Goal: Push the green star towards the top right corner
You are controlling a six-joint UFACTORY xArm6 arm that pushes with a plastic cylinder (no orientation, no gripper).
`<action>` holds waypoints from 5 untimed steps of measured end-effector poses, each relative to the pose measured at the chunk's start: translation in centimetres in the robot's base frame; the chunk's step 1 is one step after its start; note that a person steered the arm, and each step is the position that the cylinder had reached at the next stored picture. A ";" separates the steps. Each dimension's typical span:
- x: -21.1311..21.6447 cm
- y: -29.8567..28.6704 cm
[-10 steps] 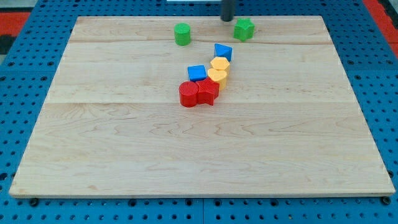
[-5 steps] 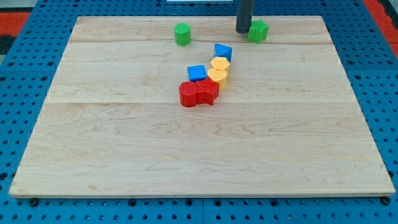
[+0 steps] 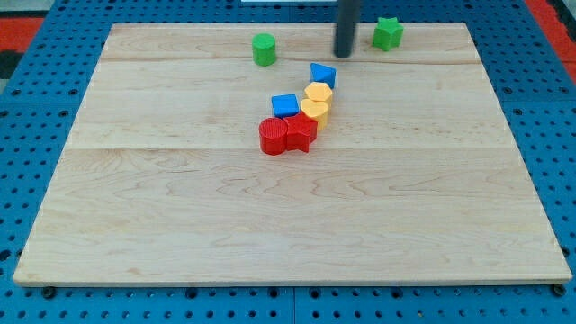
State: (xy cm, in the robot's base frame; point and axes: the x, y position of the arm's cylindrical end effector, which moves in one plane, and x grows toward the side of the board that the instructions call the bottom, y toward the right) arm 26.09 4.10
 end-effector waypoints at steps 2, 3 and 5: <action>2.8 -7.2; 3.9 -13.2; -3.0 -16.8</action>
State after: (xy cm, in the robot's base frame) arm 23.12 -12.72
